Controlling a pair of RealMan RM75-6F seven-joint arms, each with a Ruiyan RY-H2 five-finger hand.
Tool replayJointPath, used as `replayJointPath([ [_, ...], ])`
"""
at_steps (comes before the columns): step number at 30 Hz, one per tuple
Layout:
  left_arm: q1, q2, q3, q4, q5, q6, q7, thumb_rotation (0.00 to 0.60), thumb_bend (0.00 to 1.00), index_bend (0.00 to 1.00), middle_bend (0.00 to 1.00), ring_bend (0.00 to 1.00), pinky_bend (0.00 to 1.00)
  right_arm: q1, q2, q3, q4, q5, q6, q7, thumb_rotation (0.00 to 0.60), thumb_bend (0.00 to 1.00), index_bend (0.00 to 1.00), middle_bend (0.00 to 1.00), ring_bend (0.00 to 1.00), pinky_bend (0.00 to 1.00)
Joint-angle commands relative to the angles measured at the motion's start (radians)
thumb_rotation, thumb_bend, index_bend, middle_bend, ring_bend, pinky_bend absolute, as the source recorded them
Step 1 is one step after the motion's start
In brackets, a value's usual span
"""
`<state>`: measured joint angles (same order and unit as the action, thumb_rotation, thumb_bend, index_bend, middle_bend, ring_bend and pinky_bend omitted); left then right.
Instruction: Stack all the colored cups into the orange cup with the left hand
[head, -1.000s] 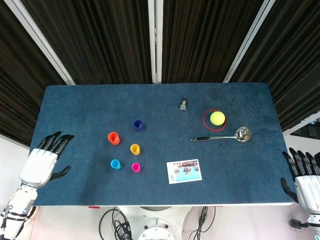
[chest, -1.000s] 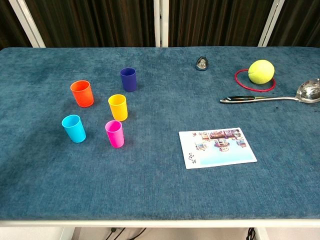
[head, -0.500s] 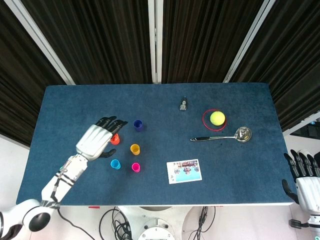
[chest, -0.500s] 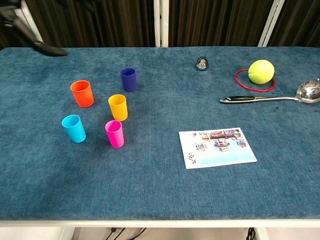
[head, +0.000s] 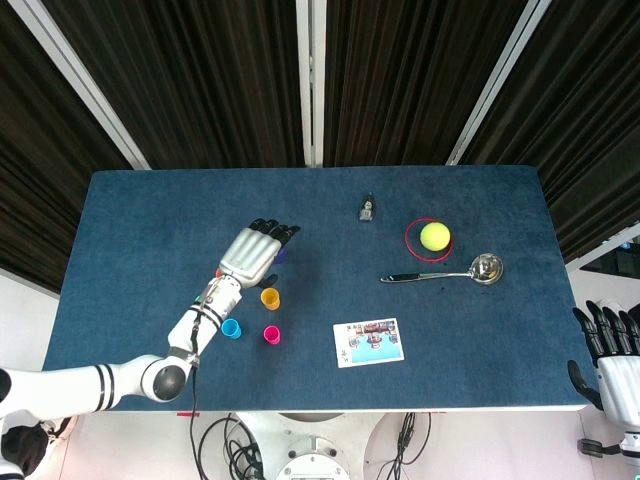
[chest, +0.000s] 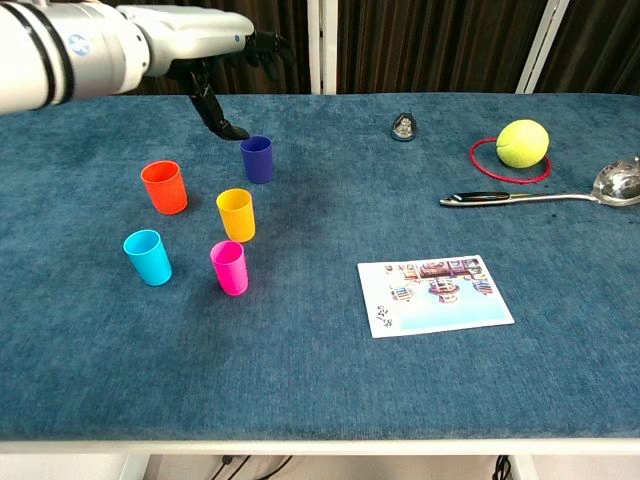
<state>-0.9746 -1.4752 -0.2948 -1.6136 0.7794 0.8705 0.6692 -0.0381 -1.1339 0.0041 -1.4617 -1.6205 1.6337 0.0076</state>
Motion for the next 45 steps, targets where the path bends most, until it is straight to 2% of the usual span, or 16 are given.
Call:
replayJointPath([
  [1,-0.062,-0.055,0.012,0.066,-0.142,0.003,0.055,0.6,0.26,0.11,0.16,0.12,0.16,-0.003,0.003,-0.003,0.001,-0.002,0.001,0.01,0.6,0.35,0.0,0.0,0.0,0.0],
  [7,-0.102,-0.093,0.027,0.145,-0.249,0.009,0.068,0.6,0.26,0.11,0.15,0.12,0.16,-0.004,0.022,-0.011,-0.011,0.003,-0.016,0.038,0.6,0.35,0.0,0.0,0.0,0.0],
  [18,-0.15,-0.161,0.05,0.277,-0.298,-0.037,0.045,0.6,0.26,0.13,0.16,0.12,0.16,-0.003,0.026,-0.004,0.006,0.023,-0.028,0.067,0.6,0.35,0.0,0.0,0.0,0.0],
  [33,-0.183,-0.237,0.083,0.433,-0.27,-0.076,0.021,0.6,0.29,0.22,0.2,0.19,0.16,-0.004,0.035,0.003,0.037,0.028,-0.025,0.124,0.6,0.36,0.0,0.0,0.0,0.0],
  [45,-0.188,-0.285,0.096,0.525,-0.248,-0.1,0.006,0.6,0.3,0.3,0.28,0.32,0.17,-0.001,0.027,0.005,0.057,0.039,-0.04,0.139,0.6,0.36,0.0,0.0,0.0,0.0],
])
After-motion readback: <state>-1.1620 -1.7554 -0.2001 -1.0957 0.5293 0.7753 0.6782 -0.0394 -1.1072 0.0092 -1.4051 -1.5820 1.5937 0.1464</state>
